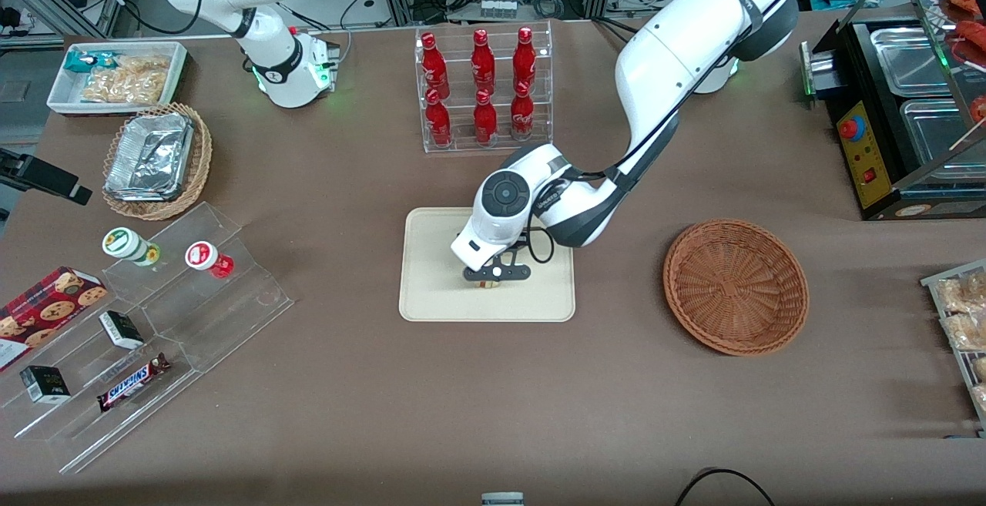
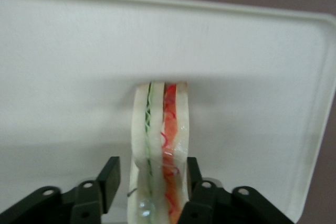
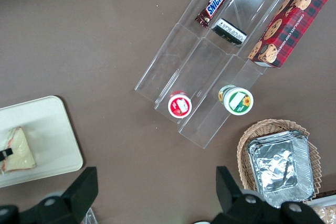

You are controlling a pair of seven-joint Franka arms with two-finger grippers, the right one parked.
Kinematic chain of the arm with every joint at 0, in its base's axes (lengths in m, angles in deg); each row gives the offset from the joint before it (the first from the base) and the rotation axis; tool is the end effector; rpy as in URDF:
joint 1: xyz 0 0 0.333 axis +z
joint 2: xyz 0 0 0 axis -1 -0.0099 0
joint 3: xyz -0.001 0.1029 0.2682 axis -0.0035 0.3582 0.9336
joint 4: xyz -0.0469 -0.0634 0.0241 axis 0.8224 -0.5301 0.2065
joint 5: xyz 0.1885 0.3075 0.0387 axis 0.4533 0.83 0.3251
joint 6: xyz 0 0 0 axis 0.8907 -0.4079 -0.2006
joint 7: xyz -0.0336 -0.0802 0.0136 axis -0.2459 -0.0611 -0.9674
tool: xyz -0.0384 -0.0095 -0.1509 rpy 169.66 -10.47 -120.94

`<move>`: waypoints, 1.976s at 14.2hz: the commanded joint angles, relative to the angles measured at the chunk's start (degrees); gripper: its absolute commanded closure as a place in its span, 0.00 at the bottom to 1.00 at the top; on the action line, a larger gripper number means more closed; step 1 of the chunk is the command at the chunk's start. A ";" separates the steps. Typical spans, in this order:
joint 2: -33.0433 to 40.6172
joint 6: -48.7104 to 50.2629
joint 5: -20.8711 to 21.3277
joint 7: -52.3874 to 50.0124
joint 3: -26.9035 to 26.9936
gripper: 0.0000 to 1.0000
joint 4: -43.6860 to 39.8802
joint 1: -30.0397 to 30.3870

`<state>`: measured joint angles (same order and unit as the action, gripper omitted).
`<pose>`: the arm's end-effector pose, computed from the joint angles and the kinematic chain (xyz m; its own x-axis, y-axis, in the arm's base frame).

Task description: Place sandwich from basket to tray

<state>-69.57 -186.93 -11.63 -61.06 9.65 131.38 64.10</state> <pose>0.4906 -0.4941 0.1966 0.9963 0.0440 -0.0735 0.0531 -0.9905 0.1267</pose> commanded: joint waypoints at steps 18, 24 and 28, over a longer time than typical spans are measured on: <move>49.46 50.42 -11.55 40.55 9.03 0.00 7.52 30.68; 42.86 55.79 -14.90 41.16 7.88 0.00 -0.06 34.03; 43.39 52.91 -12.18 41.51 8.06 0.00 2.48 33.42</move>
<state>-26.30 -133.38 -25.55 -20.02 18.54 133.89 97.21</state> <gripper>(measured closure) 0.000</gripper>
